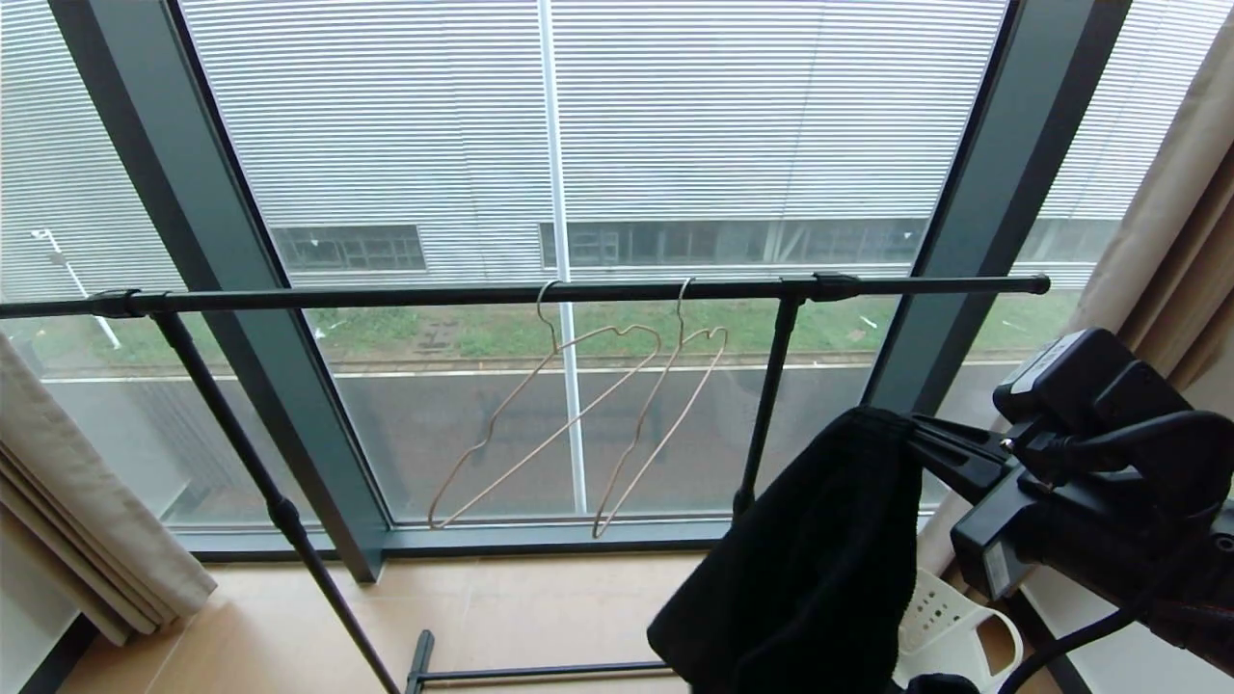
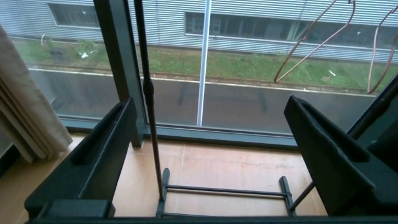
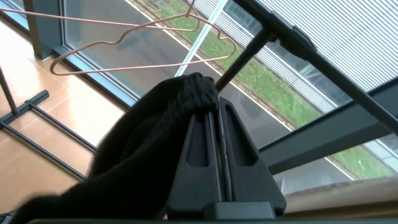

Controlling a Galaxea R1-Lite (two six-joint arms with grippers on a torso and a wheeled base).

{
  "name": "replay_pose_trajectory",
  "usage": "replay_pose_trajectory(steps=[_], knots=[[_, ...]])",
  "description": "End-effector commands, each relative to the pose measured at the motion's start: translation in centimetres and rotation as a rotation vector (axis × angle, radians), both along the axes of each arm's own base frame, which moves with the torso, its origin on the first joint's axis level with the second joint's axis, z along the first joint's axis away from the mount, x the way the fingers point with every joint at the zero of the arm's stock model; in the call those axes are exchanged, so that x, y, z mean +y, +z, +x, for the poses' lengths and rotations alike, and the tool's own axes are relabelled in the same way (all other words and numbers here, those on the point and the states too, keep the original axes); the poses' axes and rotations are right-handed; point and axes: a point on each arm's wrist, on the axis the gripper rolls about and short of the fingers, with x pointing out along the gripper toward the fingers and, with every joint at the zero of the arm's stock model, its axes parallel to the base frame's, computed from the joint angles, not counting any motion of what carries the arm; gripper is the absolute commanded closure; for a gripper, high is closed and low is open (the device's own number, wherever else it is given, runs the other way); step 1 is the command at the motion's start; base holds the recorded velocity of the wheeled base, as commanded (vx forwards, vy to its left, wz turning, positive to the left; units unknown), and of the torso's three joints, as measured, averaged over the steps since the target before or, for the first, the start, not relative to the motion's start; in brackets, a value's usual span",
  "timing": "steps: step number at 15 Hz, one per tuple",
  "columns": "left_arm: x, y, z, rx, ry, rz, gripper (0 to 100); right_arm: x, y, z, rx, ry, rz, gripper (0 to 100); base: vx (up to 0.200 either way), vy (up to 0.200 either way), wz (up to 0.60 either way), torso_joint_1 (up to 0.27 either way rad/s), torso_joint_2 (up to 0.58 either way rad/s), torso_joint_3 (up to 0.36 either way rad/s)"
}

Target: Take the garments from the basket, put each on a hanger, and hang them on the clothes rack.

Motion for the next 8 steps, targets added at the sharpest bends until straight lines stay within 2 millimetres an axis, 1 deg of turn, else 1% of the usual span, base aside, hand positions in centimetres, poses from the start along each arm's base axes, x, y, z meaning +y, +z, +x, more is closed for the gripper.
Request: replay_pose_trajectory(steps=[1, 4, 8], knots=[[0.0, 0.0, 0.0, 0.0, 0.001, -0.001, 0, -0.02, 0.05, -0.02, -0.002, 0.002, 0.002, 100, -0.2, 0.0, 0.0, -0.002, 0.0, -0.002], [0.0, 0.0, 0.0, 0.0, 0.001, -0.001, 0, -0.07, 0.03, 0.01, -0.001, -0.003, 0.001, 100, -0.2, 0.0, 0.0, -0.012, 0.0, 0.009], [0.0, 0.0, 0.0, 0.0, 0.001, -0.002, 0, -0.23, 0.03, 0.15, -0.001, -0.014, 0.001, 100, 0.0, 0.2, 0.0, 0.0, 0.0, 0.004]])
